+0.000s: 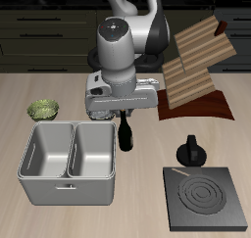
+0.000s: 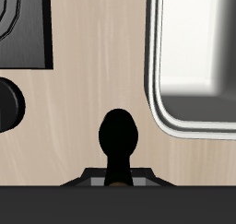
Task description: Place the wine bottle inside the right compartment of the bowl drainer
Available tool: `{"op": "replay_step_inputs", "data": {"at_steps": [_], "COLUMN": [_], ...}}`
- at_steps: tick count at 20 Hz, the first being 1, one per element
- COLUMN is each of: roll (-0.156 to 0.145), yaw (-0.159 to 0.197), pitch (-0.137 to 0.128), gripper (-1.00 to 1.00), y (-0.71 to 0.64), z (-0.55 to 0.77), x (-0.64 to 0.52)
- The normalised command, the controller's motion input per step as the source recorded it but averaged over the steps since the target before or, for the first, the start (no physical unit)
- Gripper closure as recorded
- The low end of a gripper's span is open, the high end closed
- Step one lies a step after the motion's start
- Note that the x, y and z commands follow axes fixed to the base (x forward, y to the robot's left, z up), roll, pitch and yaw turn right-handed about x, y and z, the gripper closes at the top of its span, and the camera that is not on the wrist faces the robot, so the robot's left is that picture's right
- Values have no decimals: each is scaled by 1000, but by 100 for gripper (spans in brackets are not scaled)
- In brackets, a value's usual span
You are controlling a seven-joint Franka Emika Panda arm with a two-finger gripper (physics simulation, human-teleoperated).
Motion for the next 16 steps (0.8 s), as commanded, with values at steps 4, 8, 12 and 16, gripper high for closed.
{"op": "replay_step_inputs", "data": {"at_steps": [4,8,12,16], "roll": [10,-1,12,-3], "yaw": [3,11,2,15], "pitch": [-26,-26,-44,-42], "gripper": [100,100,100,100], "y": [-29,-111,-139,-107], "z": [355,402,504,354], "x": [-255,-287,-281,-159]}}
